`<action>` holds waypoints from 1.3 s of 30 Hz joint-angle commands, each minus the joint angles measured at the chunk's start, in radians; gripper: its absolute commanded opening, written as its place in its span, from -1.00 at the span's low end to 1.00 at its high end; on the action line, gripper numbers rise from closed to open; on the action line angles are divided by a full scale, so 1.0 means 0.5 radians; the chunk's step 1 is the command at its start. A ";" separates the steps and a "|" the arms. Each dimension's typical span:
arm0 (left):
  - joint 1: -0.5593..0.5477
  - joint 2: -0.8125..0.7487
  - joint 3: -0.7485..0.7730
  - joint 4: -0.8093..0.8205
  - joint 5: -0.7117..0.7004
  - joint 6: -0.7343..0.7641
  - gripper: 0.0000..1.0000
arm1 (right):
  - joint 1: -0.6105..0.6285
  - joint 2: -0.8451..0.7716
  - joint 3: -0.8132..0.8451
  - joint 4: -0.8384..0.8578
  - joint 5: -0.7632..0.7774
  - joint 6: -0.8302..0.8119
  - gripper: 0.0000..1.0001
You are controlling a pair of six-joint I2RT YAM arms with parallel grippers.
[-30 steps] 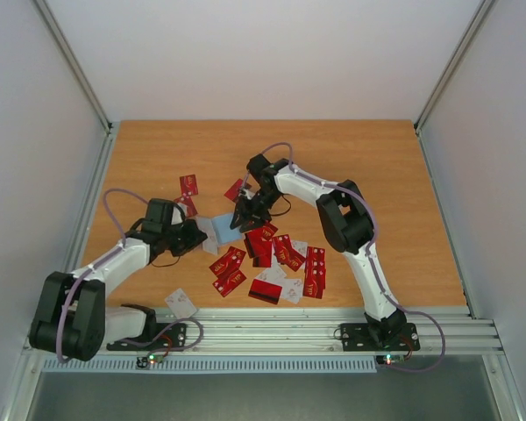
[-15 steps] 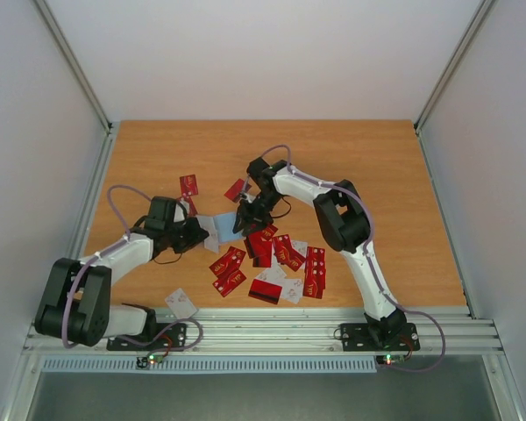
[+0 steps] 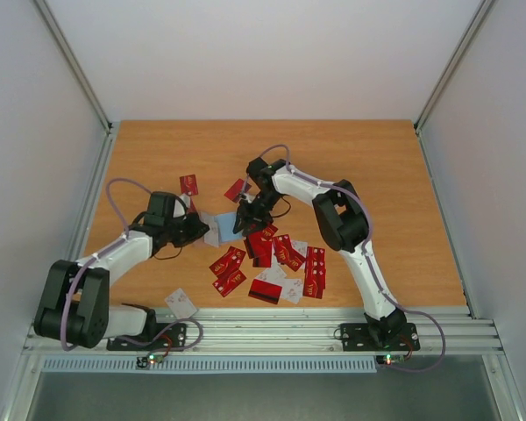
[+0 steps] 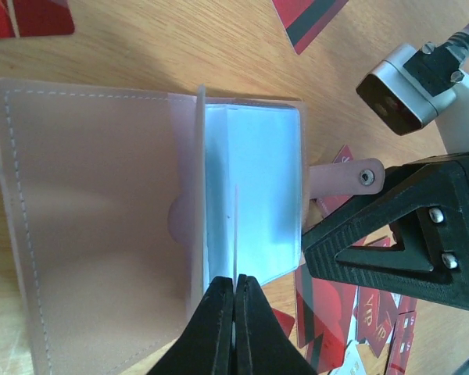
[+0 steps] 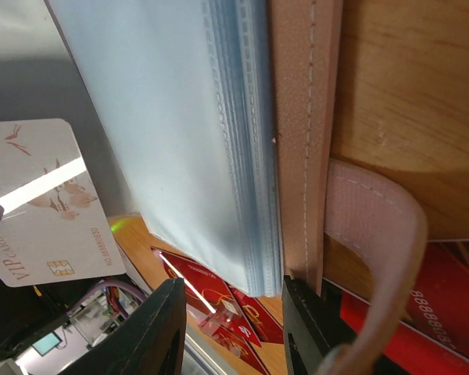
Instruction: Put the credit cards into the card holder
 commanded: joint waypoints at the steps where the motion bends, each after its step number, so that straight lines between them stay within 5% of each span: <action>1: 0.011 0.082 0.059 0.114 0.031 0.090 -1.00 | 0.008 0.076 0.039 -0.049 0.071 -0.042 -0.29; 21: 0.014 0.359 0.103 0.401 0.137 0.108 -0.99 | 0.008 0.088 0.032 -0.082 0.074 -0.067 -0.30; 29: 0.065 0.381 0.170 0.285 0.140 0.269 -0.99 | 0.006 0.102 0.031 -0.087 0.083 -0.076 -0.31; 39: 0.137 0.568 0.188 0.474 0.413 0.281 -0.99 | 0.002 0.115 0.031 -0.088 0.074 -0.080 -0.31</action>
